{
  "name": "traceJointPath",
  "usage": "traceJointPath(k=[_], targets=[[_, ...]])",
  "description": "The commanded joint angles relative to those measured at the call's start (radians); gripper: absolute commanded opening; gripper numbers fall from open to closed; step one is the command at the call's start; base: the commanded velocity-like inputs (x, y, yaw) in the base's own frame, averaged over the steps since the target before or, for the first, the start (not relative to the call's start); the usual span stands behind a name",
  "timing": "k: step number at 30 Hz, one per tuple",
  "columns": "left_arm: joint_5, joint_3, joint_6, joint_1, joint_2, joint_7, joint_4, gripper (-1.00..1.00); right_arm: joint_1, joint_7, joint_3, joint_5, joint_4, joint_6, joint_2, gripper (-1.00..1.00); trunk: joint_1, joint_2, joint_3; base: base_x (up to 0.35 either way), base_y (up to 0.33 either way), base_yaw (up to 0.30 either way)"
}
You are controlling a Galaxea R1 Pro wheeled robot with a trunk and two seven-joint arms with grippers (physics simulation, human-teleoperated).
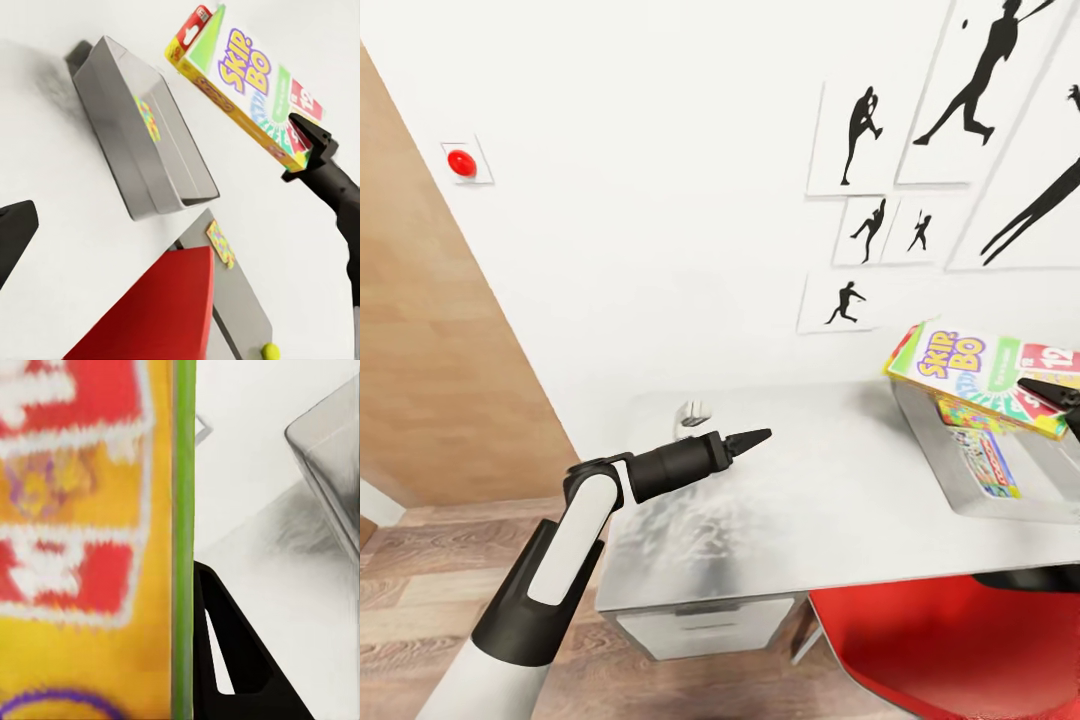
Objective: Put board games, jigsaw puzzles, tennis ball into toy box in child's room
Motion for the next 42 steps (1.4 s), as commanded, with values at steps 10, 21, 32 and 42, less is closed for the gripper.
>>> traceJointPath(k=[10, 21, 32, 42], targets=[[-0.008, 0.001, 0.003, -0.001, -0.001, -0.003, 0.002, 1.00, -0.006, -0.014, -0.052, -0.037, 0.004, 0.005, 0.014, -1.00, 0.001, -0.002, 0.014, 0.000, 0.000, -0.116], [-0.006, 0.006, 0.003, -0.001, -0.002, 0.007, 0.003, 1.00, -0.005, -0.045, -0.090, -0.045, -0.001, 0.005, 0.104, -1.00, 0.001, -0.002, 0.032, 0.000, 0.000, -0.113], [-0.004, 0.063, 0.006, 0.002, 0.002, 0.010, 0.001, 1.00, -0.012, -0.052, -0.103, -0.036, 0.012, 0.005, 0.219, -1.00, 0.001, -0.002, 0.044, 0.000, 0.000, -0.054], [0.043, 0.144, 0.006, 0.005, 0.005, 0.015, 0.007, 1.00, -0.018, -0.051, -0.098, -0.041, 0.041, -0.014, 0.239, -1.00, 0.001, -0.002, 0.045, 0.000, 0.000, -0.007]])
